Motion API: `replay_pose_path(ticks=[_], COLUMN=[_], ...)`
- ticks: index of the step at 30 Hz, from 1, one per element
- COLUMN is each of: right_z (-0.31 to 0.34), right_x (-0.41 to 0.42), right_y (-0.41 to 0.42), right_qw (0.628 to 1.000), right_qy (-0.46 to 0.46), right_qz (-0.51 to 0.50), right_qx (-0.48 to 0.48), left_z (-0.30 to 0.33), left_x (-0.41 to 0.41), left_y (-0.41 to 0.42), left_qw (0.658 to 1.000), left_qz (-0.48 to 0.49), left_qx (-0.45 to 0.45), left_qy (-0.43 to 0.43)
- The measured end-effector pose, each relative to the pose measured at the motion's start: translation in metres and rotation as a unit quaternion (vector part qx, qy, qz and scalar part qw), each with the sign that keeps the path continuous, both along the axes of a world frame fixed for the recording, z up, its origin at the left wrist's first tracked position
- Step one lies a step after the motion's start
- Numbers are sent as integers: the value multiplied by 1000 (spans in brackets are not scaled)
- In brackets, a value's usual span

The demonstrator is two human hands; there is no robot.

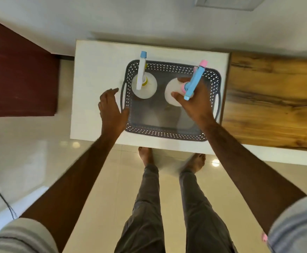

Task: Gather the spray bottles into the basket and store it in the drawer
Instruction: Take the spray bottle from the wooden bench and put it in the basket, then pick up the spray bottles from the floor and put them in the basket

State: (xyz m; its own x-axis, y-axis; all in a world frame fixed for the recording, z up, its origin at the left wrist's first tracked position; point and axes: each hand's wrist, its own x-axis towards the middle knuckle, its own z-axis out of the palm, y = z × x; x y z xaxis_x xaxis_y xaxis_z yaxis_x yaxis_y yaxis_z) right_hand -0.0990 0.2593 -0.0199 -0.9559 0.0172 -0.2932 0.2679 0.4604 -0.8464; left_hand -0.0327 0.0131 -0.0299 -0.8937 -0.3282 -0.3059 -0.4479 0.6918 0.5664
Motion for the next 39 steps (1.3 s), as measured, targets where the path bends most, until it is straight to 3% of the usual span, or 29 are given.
replay_pose_path(ticks=[4,17,19,22,24,27,32,36,39], right_z=[-33,-53,-48,-35,-22,-2,19,39,60], right_x=[-18,-19,-13,10,37,92,193,298,378], right_y=[-19,-27,-23,-11,0,25,63,111,144], right_qw=[999,998,996,992,987,981,961,940,933], right_qy=[21,-11,-36,-75,-88,-84,-64,-105,-114], right_qz=[17,30,42,19,12,20,46,19,-27], right_qx=[46,63,68,105,131,172,264,325,341], left_z=[-19,-35,-30,-16,-5,3,6,32,61], left_x=[-16,-12,-4,12,25,49,85,124,164], left_y=[-20,-30,-28,-19,-10,14,73,151,211], left_qw=[981,983,992,990,971,927,830,729,672], left_qz=[12,-48,-66,-117,-193,-347,-536,-655,-704], left_qx=[142,154,95,-71,-133,-138,-154,-197,-222], left_qy=[-128,-89,-48,21,42,27,-13,32,57])
